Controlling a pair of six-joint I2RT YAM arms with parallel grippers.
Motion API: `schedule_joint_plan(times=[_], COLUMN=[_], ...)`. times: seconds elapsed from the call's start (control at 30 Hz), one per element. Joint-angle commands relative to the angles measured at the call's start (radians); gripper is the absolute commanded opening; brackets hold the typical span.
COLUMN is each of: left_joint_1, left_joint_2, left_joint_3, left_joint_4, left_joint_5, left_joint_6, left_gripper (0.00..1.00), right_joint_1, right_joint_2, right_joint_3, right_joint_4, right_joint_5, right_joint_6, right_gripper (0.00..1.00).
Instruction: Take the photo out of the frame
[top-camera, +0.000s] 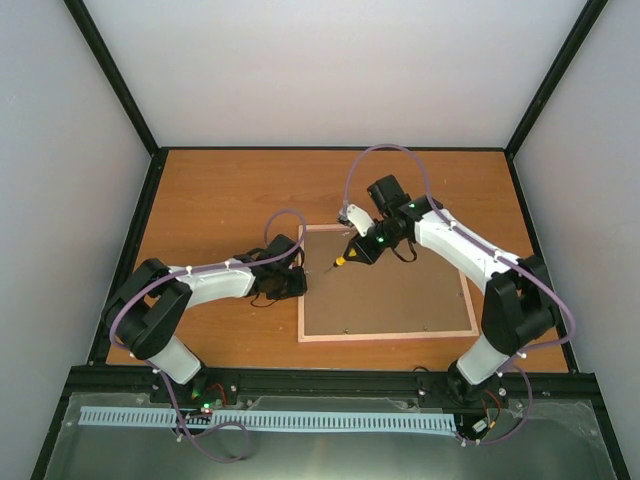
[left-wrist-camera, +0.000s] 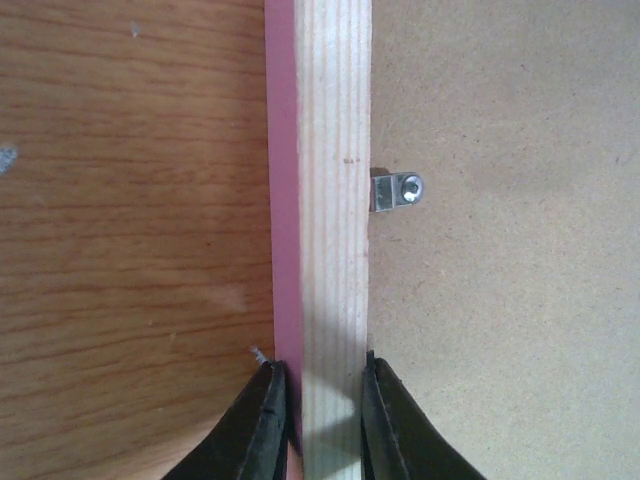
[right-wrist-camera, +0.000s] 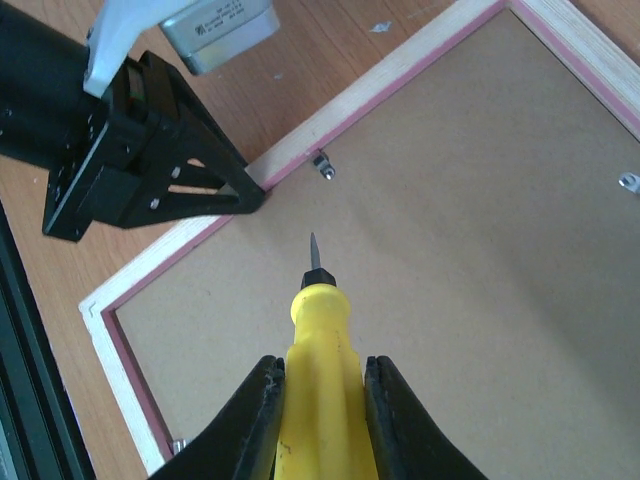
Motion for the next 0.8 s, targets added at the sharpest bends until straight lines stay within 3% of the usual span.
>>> schedule_joint_plan(times=[0.0, 0.27, 0.77], left_joint_1=[-0.008, -0.008, -0.008], left_joint_2=[0.030, 0.022, 0.027], left_joint_3=[-0.037, -0.051, -0.050], left_joint_4=[0.043, 0.074, 0.074], left_joint_5=[0.039, 0.041, 0.040], left_joint_6=[-0.003, -0.022, -0.025], left_gripper=[0.01, 0.01, 0.01], right_joint_1=[0.040, 0.114, 0.123], right_joint_2=[0.062, 0.163, 0.220], right_joint_3=[0.071, 0.146, 0.150], right_joint_4=[0.031, 0.027, 0.067], right_joint_5=[-0.006, 0.041, 0.073], right_joint_6=[0.029, 0.039, 0.080], right_gripper=[0.03, 0.03, 0.03])
